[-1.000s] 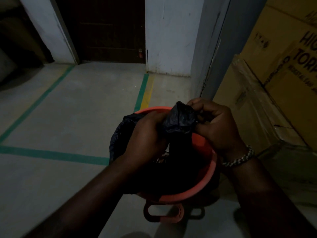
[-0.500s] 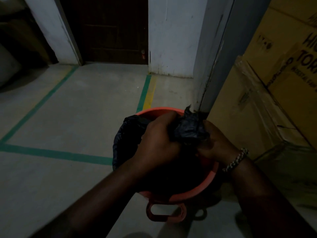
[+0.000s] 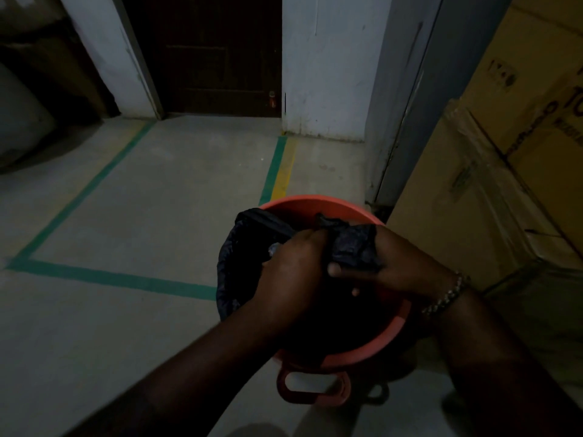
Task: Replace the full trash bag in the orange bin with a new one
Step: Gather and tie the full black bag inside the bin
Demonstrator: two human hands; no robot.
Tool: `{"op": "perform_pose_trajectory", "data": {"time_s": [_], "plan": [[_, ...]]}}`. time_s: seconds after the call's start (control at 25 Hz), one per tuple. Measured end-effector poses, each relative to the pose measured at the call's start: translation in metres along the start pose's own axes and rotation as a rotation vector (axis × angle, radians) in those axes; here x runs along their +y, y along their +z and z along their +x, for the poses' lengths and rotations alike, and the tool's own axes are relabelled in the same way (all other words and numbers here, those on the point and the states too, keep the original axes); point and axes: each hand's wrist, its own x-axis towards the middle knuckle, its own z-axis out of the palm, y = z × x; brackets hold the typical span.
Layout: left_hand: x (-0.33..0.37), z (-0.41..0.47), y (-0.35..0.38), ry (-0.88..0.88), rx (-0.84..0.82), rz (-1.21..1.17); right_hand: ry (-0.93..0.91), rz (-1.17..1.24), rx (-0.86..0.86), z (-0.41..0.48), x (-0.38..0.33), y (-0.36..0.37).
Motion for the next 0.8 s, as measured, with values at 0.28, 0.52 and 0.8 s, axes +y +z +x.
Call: {"op": "perform_pose_trajectory", "data": {"time_s": [0.28,0.52,0.8], "plan": [[-0.026,0.012,-0.001,-0.02,-0.078,0.028,0.052,-0.089,0.453,0.004,0.001,-0.016],[-0.046,0.01,-0.029,-0.054,0.069,0.36,0.049,-0.052,0.452,0.006,0.0,-0.01],[0.013,-0.001,-0.025,0.077,0.131,-0.082,0.03,-0.383,0.236,0.011,-0.017,0.02]]}}
